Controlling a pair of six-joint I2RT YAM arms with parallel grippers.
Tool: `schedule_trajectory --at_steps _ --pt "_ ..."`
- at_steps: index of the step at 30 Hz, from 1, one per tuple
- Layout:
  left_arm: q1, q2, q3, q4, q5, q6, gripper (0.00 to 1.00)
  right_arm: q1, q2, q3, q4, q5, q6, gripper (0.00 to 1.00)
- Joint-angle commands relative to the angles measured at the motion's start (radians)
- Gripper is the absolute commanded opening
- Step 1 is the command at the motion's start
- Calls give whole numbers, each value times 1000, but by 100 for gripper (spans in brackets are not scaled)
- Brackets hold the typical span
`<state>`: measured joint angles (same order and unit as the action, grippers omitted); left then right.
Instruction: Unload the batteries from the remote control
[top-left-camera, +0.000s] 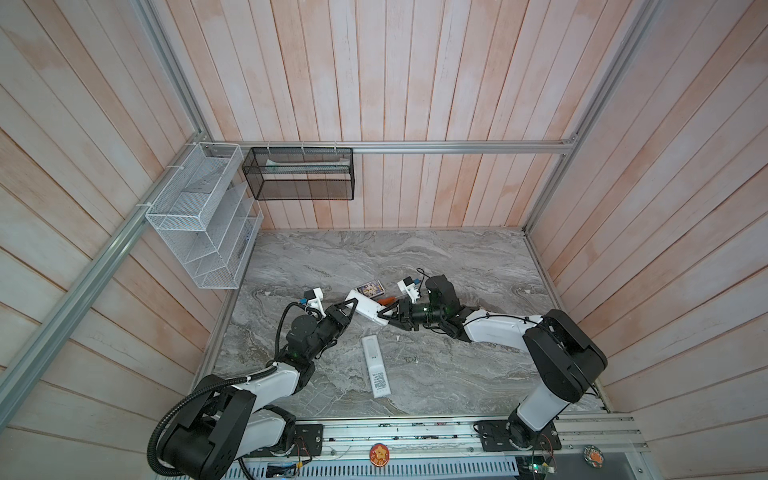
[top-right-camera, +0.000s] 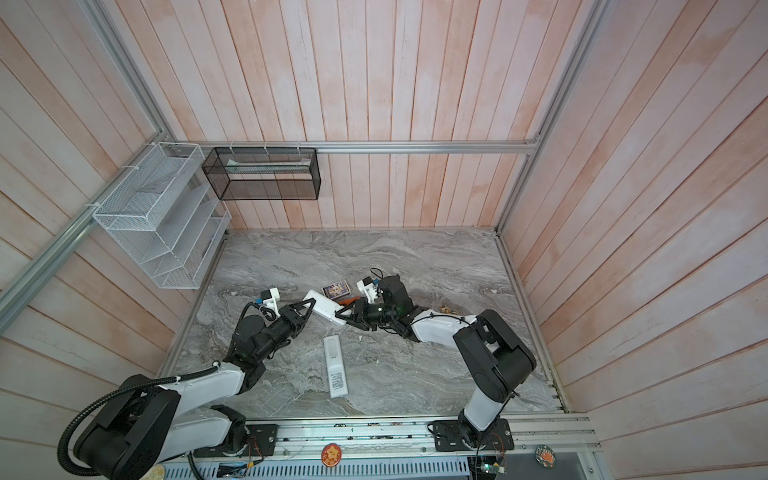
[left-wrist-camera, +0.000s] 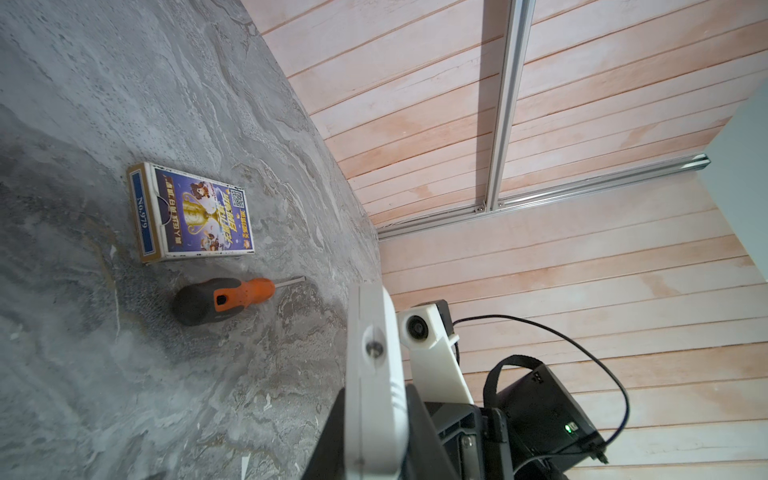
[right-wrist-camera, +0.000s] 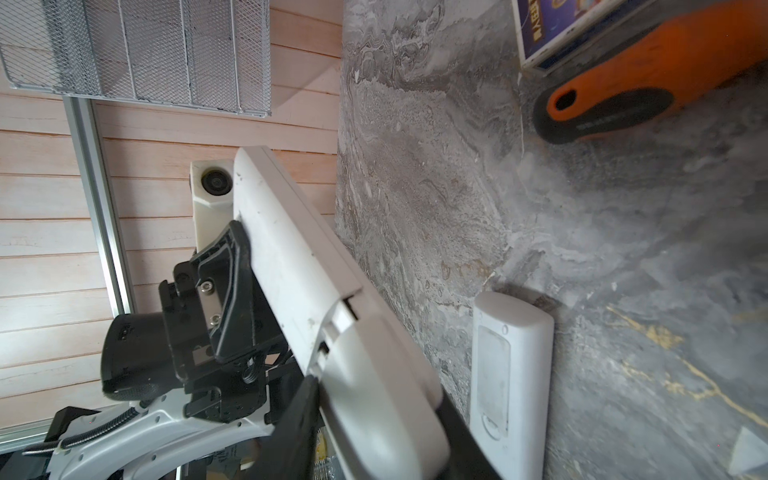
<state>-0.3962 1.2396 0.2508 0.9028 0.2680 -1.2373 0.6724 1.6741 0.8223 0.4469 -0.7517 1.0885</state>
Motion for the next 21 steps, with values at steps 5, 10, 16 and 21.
schedule_trajectory --at_steps 5,10,16,21 --pt "2 -29 39 61 12 20 1 -14 -12 -28 -40 38 -20 37" --pt "2 -26 41 40 16 41 1 -15 -30 -17 -64 41 -34 42" --pt "2 -7 41 57 30 37 0 -16 -37 -11 -57 38 -33 51" --pt "2 24 35 91 44 19 0 -16 -35 -8 -32 35 -19 50"
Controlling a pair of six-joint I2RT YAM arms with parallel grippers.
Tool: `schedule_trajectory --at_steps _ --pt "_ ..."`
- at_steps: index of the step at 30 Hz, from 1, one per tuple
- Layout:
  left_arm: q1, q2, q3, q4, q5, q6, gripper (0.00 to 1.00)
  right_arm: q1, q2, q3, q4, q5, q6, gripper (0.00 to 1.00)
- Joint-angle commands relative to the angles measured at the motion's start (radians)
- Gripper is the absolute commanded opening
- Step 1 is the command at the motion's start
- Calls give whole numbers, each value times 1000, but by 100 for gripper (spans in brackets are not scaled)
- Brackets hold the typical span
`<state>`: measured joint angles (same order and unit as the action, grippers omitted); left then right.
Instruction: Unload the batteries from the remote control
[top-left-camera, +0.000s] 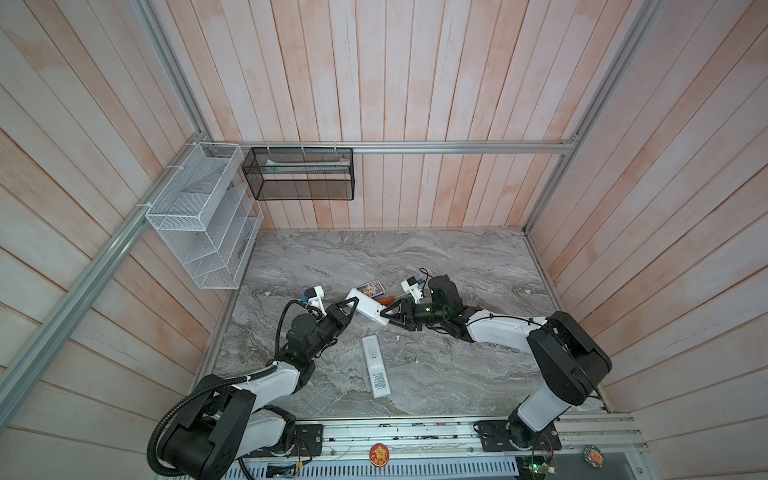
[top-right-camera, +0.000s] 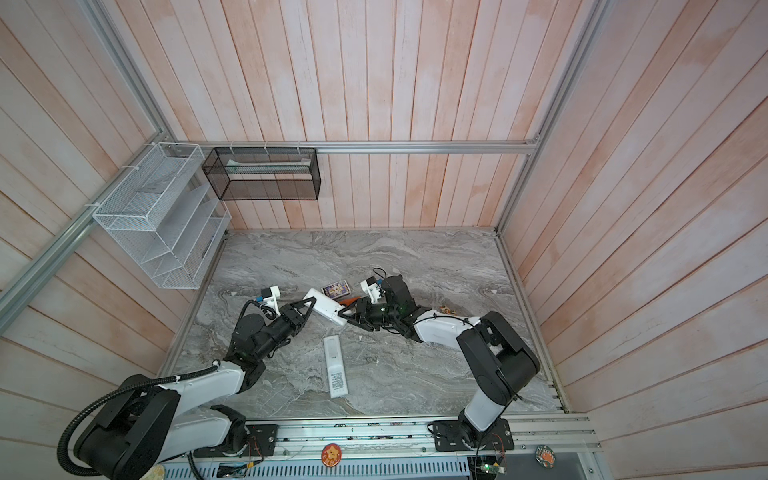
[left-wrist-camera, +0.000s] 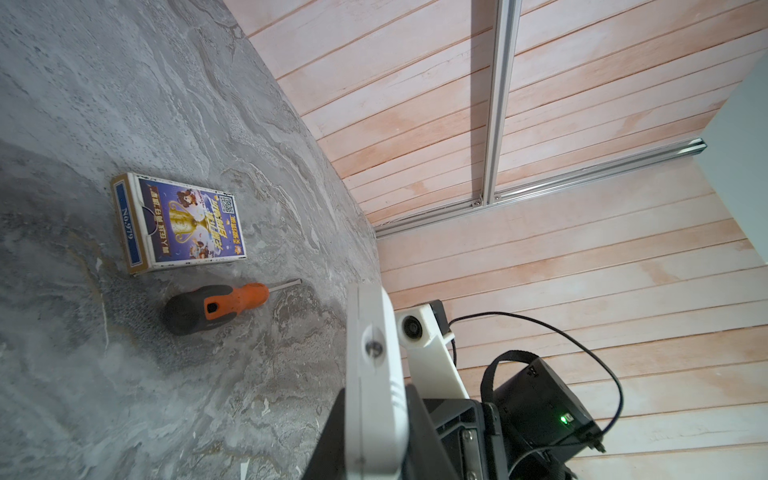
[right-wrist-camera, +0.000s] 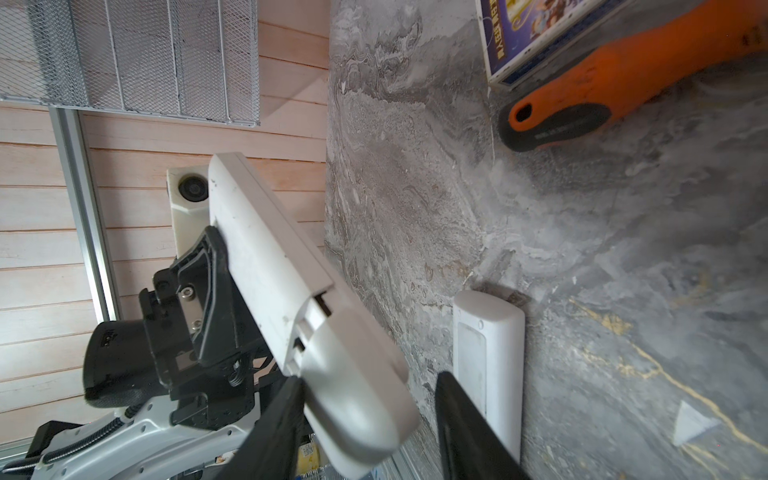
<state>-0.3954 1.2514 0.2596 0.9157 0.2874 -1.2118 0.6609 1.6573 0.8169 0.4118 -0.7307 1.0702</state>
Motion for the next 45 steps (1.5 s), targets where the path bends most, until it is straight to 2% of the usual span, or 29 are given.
schedule_trajectory --at_steps 1,5,13,19,26,38,41,45 --pt "1 14 26 78 24 -6 0 -4 -20 -2 4 13 1 48" --pt "1 11 25 63 24 9 0 -4 -35 1 -13 21 -3 42" --pt "1 -25 50 -36 20 84 0 -4 -58 1 -42 33 -12 41" --pt "0 -32 53 -60 22 107 0 -4 -59 5 -38 31 -5 32" --pt "-3 -54 57 -119 13 160 0 -4 -70 7 -49 36 -7 35" --pt "-7 -43 53 -113 21 165 0 0 -69 15 -47 35 -1 39" --pt "-7 -35 54 -105 24 160 0 2 -63 12 -34 34 6 33" --pt "-8 -38 53 -106 25 160 0 2 -60 10 -23 33 14 20"
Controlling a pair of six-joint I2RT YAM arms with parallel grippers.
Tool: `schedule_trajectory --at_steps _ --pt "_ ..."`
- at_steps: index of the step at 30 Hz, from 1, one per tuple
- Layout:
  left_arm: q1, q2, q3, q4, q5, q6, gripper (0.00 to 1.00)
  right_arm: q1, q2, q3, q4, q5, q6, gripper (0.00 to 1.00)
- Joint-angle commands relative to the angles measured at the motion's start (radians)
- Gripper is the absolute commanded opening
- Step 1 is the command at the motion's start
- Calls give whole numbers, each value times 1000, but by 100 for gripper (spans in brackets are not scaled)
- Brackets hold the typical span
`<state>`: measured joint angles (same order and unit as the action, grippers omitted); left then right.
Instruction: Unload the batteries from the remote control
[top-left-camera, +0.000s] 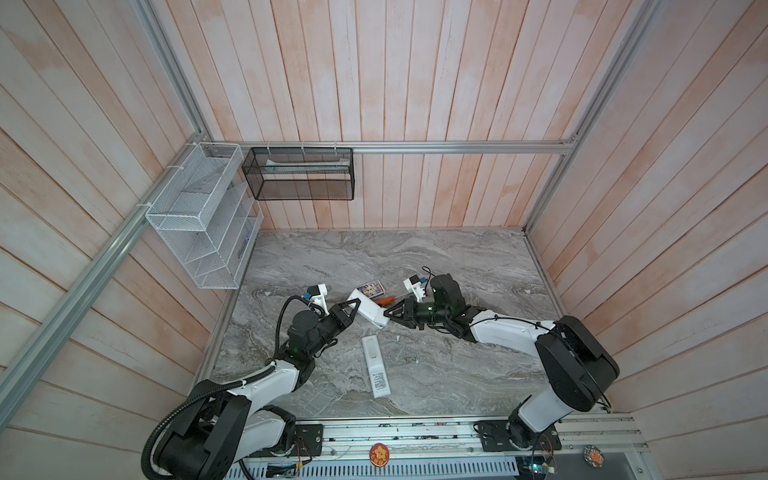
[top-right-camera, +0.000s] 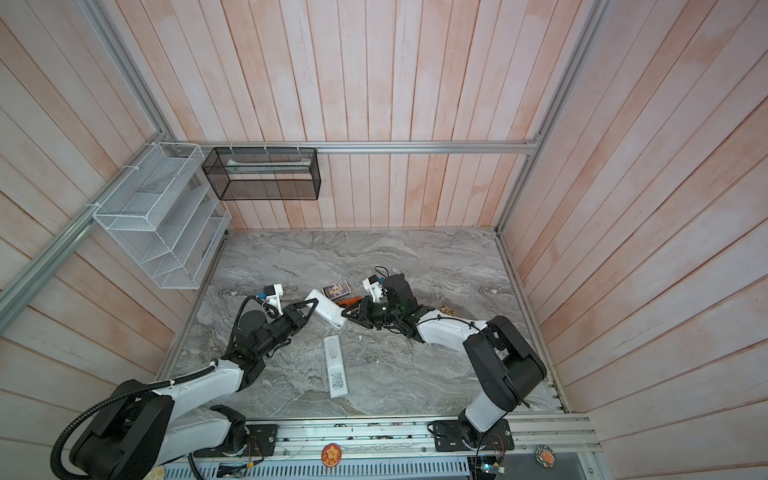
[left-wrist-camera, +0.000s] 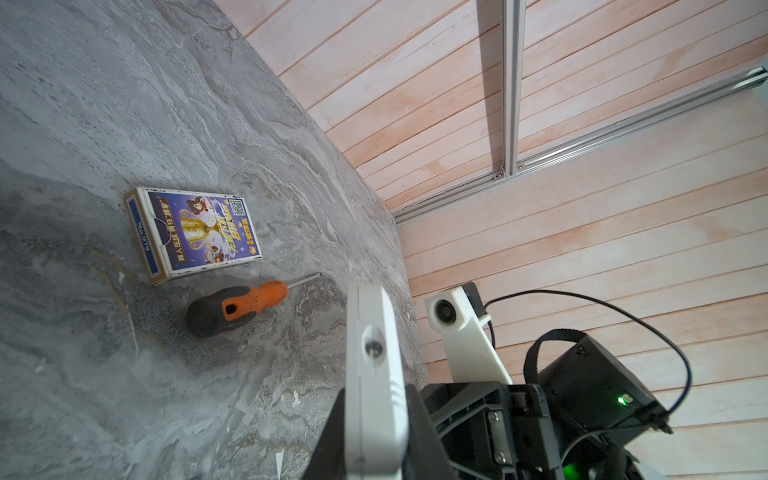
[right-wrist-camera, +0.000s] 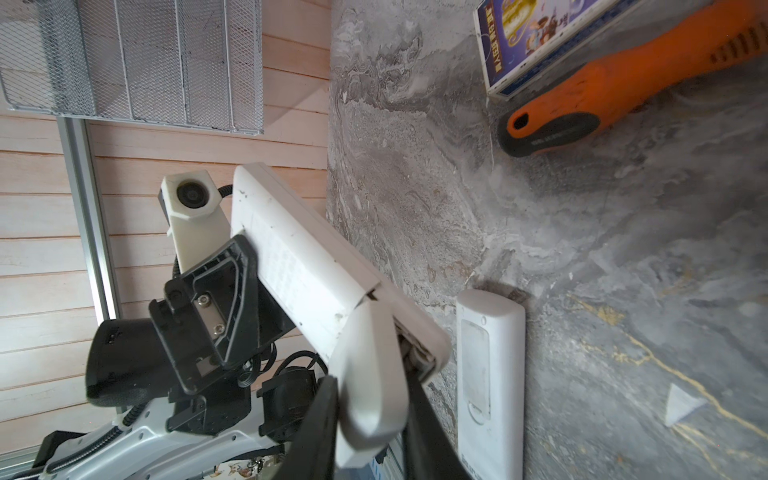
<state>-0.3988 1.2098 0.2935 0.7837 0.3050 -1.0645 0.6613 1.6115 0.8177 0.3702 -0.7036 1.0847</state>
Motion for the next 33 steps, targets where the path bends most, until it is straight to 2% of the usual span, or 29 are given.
schedule_trajectory --at_steps 1,6,10,14,18,23,26,33 --pt "-5 3 19 25 5 12 0 2 -14 9 21 6 1 19" --pt "-4 3 20 20 4 12 0 1 -15 -1 64 -3 20 14" --pt "-5 4 18 14 2 11 0 2 -21 -9 152 -17 60 12" --pt "-3 4 19 -2 -10 11 0 1 -34 6 157 -26 62 12" --pt "1 7 27 -22 -12 16 0 -3 -64 38 59 -12 8 11" --pt "16 7 27 -28 5 9 0 -25 -133 81 -169 60 -129 10" --pt "24 8 27 -22 30 0 0 -62 -193 73 -288 106 -207 10" --pt "32 27 16 10 98 -28 0 -260 -318 -204 -155 -11 -148 10"
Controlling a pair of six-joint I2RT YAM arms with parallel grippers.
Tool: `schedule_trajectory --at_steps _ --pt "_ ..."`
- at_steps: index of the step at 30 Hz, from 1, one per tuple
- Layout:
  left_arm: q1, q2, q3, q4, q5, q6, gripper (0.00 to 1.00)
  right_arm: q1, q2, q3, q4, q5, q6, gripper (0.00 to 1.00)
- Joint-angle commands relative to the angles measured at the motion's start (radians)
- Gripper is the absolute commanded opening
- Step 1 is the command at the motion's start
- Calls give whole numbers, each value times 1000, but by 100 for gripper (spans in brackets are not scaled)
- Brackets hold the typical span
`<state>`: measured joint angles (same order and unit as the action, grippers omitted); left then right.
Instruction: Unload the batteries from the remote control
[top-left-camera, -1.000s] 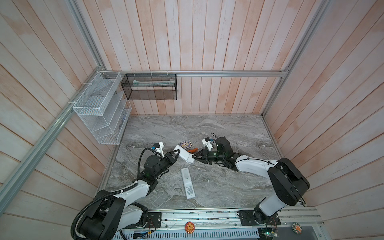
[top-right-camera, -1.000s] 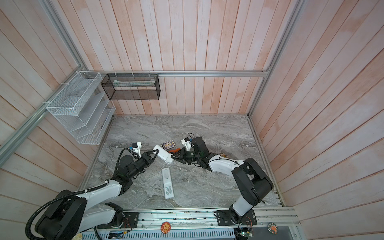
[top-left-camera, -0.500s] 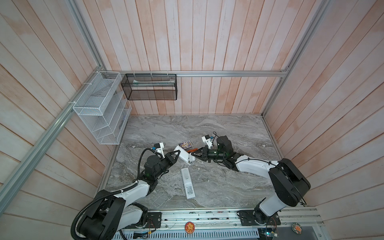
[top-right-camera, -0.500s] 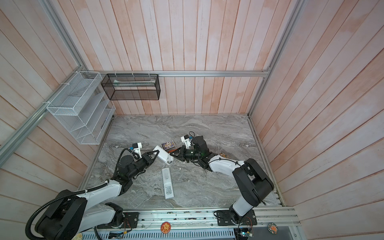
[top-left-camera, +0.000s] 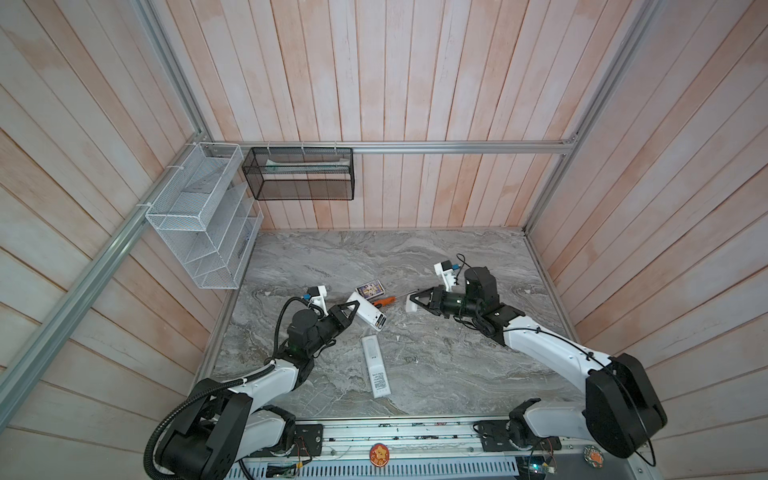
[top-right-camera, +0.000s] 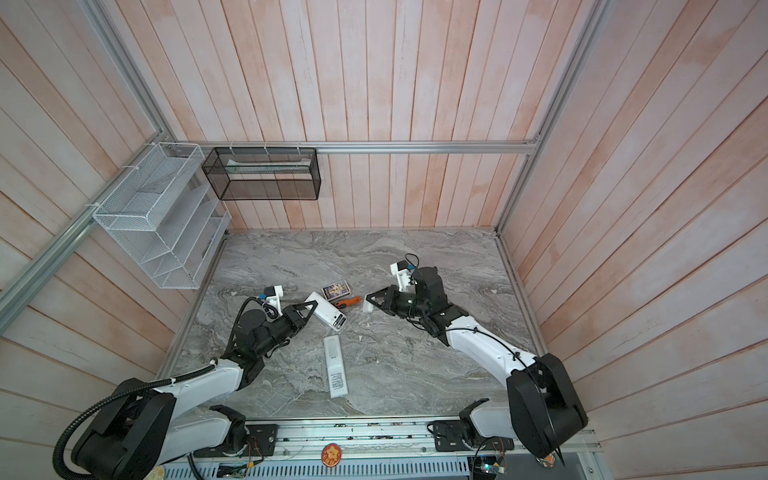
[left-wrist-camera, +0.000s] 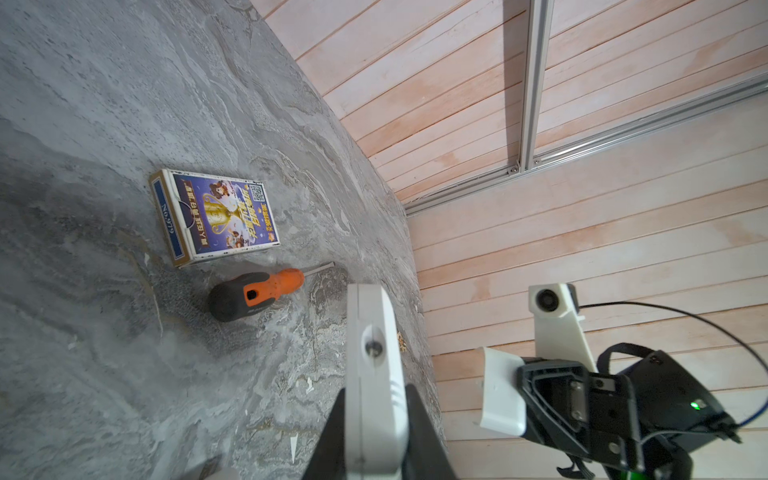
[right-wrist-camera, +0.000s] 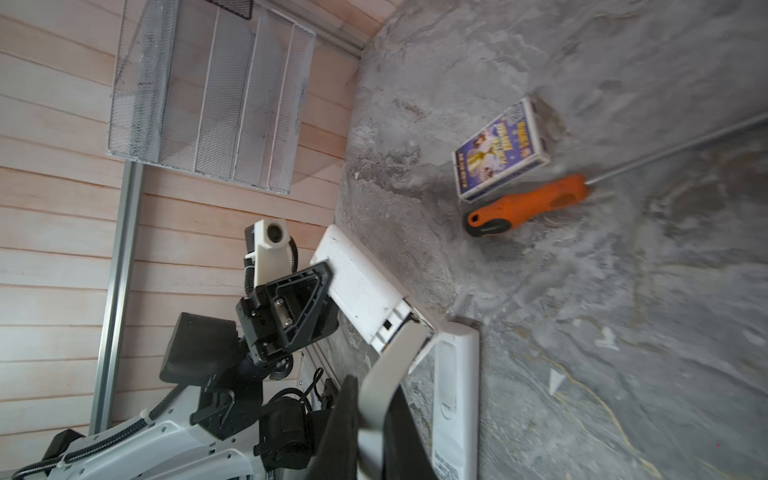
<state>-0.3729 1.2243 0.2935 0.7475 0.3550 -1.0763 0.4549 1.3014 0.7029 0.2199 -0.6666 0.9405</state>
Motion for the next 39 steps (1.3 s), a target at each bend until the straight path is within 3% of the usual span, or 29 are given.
schedule_trajectory --at_steps 1,7,21,27,31,39 --pt "6 18 13 53 57 -22 0 -74 -13 -116 -4 -54 -14 10" --pt "7 73 19 104 123 -48 0 -129 21 -206 75 -115 -47 11" --pt "8 106 17 127 148 -63 0 -165 322 -220 325 -189 -57 11" --pt "8 106 19 121 148 -62 0 -207 356 -259 347 -200 -72 21" --pt "8 112 19 123 150 -63 0 -231 358 -280 330 -201 -92 36" --pt "8 106 13 122 153 -63 0 -266 285 -292 218 -155 -148 40"
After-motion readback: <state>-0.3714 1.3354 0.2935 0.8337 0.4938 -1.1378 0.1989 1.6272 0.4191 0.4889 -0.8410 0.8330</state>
